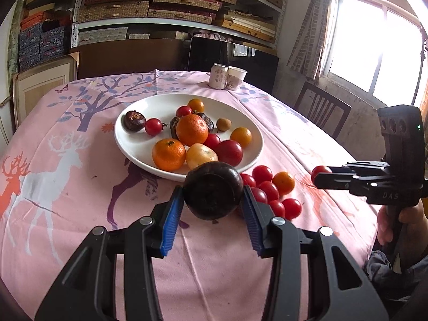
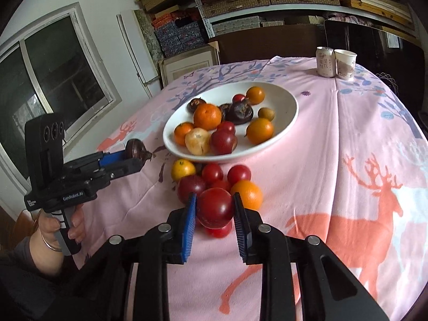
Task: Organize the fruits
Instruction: 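Carry the dark plum onto the plate with the left tool while the right tool grasps a red tomato, then grasp a red tomato with the left tool and release both tools' tomatoes onto the plate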
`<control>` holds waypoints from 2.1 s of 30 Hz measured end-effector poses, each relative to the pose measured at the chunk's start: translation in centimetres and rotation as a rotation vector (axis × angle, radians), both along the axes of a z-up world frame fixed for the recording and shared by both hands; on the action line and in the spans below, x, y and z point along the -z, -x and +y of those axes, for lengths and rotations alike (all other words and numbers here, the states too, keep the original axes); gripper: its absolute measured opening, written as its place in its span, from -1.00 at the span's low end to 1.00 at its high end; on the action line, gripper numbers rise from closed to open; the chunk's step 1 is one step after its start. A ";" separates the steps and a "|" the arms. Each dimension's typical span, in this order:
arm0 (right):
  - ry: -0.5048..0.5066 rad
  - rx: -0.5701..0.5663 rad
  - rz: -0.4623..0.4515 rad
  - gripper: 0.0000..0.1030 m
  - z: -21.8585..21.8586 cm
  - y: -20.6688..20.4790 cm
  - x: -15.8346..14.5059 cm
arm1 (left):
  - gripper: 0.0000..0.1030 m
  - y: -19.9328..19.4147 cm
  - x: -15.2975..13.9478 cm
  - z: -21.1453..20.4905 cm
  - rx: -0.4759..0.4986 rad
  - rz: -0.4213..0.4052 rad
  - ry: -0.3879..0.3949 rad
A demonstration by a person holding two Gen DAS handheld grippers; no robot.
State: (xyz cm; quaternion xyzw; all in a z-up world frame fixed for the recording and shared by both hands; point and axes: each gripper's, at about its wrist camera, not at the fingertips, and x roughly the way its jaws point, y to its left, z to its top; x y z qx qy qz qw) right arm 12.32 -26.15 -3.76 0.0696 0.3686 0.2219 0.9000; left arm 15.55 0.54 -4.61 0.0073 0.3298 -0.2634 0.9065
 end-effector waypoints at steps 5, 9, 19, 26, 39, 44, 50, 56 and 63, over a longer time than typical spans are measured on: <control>-0.043 0.032 -0.010 -0.47 -0.2 -5.4 -2.4 | -0.16 -5.1 -1.3 -0.3 -0.062 0.029 -0.018; -0.062 0.064 0.013 -0.44 0.6 -10.2 -2.9 | -0.15 -9.5 -2.0 -0.4 -0.118 0.065 -0.013; -0.046 0.109 0.012 -0.07 0.3 -10.7 -1.5 | 0.28 -8.9 -2.4 -0.3 -0.130 0.054 -0.007; 0.011 0.033 0.028 -0.02 0.0 -3.2 1.5 | 0.29 -2.3 1.4 -1.9 -0.022 0.054 -0.133; 0.137 -0.091 0.103 -0.22 3.8 -0.3 4.8 | 0.30 1.3 2.9 -3.9 0.045 0.098 -0.184; 0.008 -0.053 0.091 -0.47 1.5 0.0 4.9 | 0.30 3.5 3.0 -6.5 0.130 0.085 -0.200; -0.060 0.037 0.081 -0.47 -2.6 0.0 4.9 | 0.28 3.7 3.4 -10.0 0.152 0.119 -0.174; -0.135 0.036 0.100 -0.47 -4.7 -0.5 5.3 | 0.01 2.5 4.0 -11.7 0.093 0.132 -0.168; -0.152 0.008 0.076 -0.46 -4.7 -0.2 5.0 | -0.08 1.5 4.7 -12.7 0.057 0.136 -0.248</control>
